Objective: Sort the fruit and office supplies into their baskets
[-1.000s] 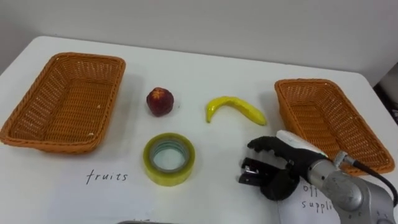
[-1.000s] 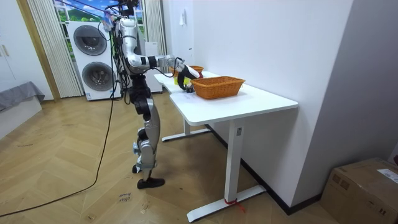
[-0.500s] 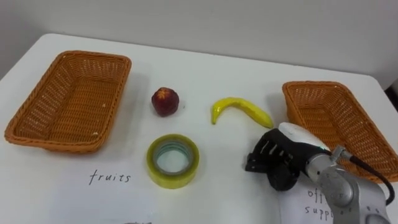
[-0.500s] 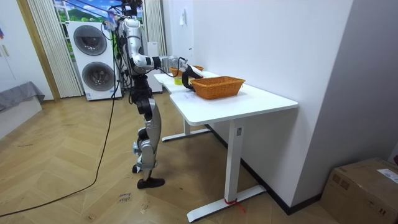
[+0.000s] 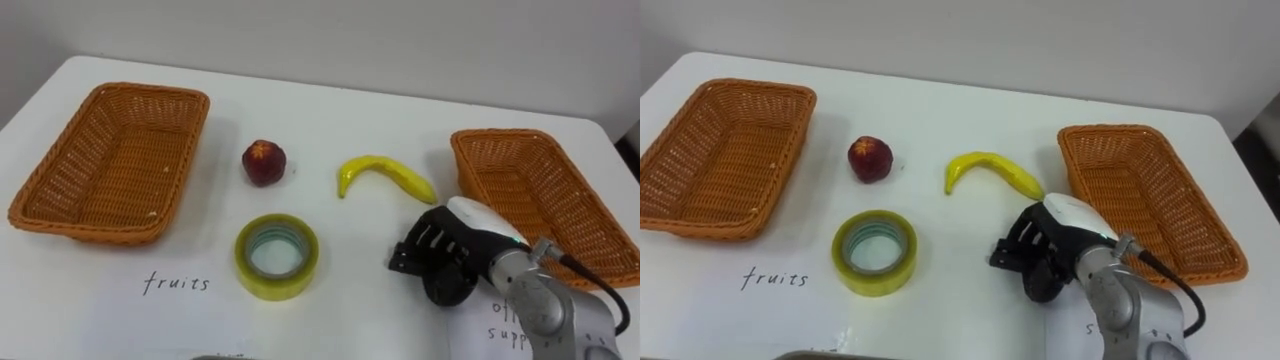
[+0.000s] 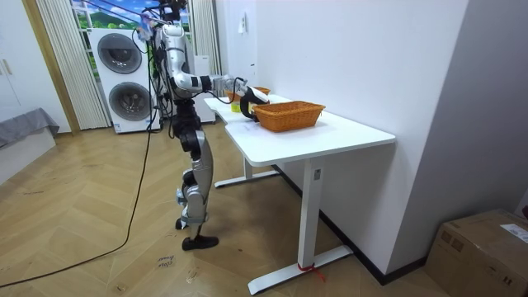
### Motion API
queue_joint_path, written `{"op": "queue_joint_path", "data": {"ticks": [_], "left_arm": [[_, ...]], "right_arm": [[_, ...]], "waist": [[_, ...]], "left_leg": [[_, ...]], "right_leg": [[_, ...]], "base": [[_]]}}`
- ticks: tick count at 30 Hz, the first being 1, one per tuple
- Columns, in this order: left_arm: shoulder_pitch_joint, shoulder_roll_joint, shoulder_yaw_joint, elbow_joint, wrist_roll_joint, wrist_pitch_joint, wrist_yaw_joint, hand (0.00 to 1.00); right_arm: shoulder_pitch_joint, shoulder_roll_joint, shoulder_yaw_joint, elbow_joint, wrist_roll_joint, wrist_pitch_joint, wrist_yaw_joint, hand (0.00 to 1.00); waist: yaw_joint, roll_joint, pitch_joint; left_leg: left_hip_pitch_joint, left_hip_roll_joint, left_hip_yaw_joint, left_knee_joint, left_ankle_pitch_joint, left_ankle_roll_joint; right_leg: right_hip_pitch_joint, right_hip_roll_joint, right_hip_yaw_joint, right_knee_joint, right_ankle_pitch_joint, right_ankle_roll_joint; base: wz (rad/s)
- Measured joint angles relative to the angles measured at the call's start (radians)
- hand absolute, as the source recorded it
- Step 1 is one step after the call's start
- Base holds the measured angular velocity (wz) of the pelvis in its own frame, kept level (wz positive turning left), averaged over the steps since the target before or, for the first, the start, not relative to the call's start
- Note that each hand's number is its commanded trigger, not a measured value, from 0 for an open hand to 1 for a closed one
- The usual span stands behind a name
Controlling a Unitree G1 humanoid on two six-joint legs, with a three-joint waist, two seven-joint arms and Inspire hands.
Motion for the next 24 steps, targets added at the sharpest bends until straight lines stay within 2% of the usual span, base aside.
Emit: {"op": "queue_joint_path", "data": {"ticks": [2,9,12,14,19,24], "left_arm": [[-0.005,-0.001,-0.001,-0.014,-0.005,-0.009,0.0,0.0],[-0.003,-0.018,0.0,-0.013,-0.021,-0.038,0.0,0.0],[0.002,-0.026,0.001,-0.003,-0.025,-0.049,-0.002,0.0],[-0.001,-0.027,0.004,0.031,-0.04,-0.066,-0.003,0.0],[0.006,-0.027,0.027,0.064,-0.04,-0.066,-0.005,0.0],[0.023,-0.025,0.041,0.066,-0.039,-0.07,-0.012,0.0]], "right_arm": [[-0.005,0.0,-0.003,-0.012,0.001,0.0,0.008,1.0],[0.021,0.003,-0.004,-0.083,0.015,-0.003,0.059,1.0],[0.024,0.003,-0.022,-0.101,0.079,-0.004,0.093,1.0],[0.033,0.007,-0.033,-0.12,0.136,-0.021,0.122,1.0],[0.035,0.026,-0.037,-0.141,0.186,-0.034,0.141,1.0],[0.032,0.03,-0.06,-0.176,0.258,-0.071,0.139,1.0]], "waist": [[0.001,0.003,0.0007],[-0.004,0.01,0.0038],[-0.003,0.013,0.0062],[-0.003,0.014,0.0079],[-0.004,0.005,0.0091],[-0.002,0.001,0.0096]], "left_leg": [[-0.002,0.0,0.015,-0.003,0.0,0.0],[-0.001,0.001,0.019,-0.009,0.001,0.001],[0.002,0.001,0.02,-0.012,0.001,0.001],[0.002,0.001,0.02,-0.012,0.001,0.001],[0.001,0.0,0.02,-0.011,0.001,0.001],[0.0,0.0,0.016,-0.01,0.001,0.001]], "right_leg": [[-0.012,0.001,0.009,0.009,0.0,0.0],[-0.014,-0.001,0.011,0.007,0.0,0.0],[-0.013,-0.001,0.011,0.008,0.0,0.0],[-0.014,-0.001,0.011,0.008,0.0,0.0],[-0.014,-0.002,0.011,0.008,0.0,0.0],[-0.014,-0.002,0.01,0.007,0.0,0.001]], "base": [[-0.15],[-0.01],[0.0],[0.0],[0.0],[0.0]]}}
